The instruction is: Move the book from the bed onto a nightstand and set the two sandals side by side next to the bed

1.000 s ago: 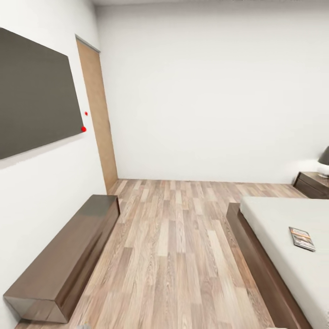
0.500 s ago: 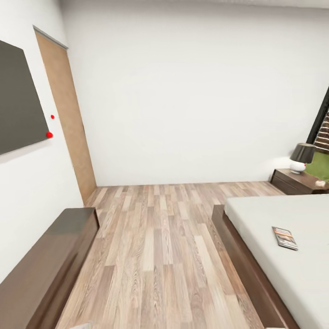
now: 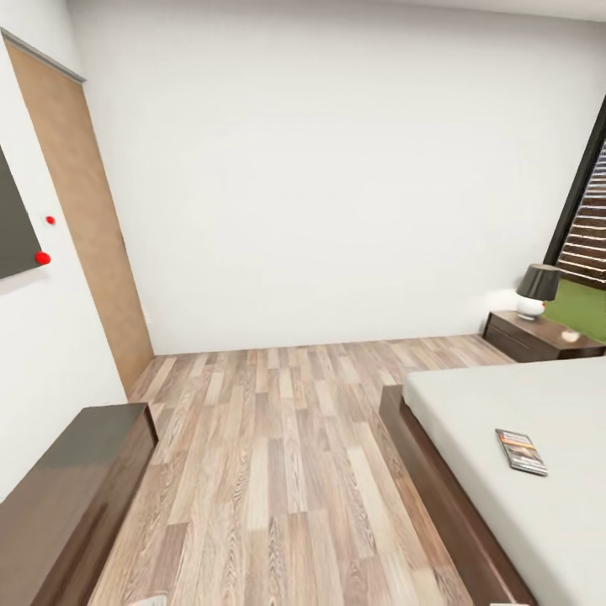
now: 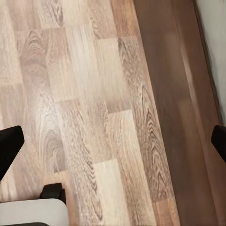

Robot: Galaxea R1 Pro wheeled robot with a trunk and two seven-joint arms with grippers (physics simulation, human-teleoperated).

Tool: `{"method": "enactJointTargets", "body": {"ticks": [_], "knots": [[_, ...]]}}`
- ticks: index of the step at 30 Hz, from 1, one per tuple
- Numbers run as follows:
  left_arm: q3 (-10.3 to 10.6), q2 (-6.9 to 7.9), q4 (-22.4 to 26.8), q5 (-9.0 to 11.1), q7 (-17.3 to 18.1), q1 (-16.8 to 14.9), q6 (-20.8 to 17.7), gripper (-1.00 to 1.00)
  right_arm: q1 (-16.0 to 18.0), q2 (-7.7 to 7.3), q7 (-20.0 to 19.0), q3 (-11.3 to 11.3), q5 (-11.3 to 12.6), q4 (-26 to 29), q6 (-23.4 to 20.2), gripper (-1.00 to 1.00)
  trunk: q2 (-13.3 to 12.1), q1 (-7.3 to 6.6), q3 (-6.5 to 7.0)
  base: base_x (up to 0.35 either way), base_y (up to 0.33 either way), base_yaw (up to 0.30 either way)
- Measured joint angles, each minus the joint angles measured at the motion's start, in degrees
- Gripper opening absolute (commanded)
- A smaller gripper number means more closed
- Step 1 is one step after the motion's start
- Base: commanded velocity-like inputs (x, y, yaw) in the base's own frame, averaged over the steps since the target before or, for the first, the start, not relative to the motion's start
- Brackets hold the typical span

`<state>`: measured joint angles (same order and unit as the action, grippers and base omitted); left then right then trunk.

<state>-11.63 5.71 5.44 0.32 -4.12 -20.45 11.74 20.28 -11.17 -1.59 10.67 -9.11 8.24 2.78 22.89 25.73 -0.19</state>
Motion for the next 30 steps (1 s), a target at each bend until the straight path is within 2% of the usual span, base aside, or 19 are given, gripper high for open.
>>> {"method": "enactJointTargets", "body": {"ticks": [16, 30], "knots": [[0.00, 0.00, 0.00, 0.00, -0.01, 0.00, 0.08, 1.00, 0.00, 0.28, 0.00, -0.01, 0.09, 0.01, 0.00, 1.00, -0.01, 0.00, -0.03, 0.339, 0.033, -0.005], [0.00, 0.04, 0.00, 0.00, -0.01, 0.03, 0.33, 1.00, -0.04, 0.35, 0.00, 0.00, 0.09, 0.07, -0.01, 1.00, -0.09, -0.01, -1.00, 0.338, 0.116, 0.000]]}}
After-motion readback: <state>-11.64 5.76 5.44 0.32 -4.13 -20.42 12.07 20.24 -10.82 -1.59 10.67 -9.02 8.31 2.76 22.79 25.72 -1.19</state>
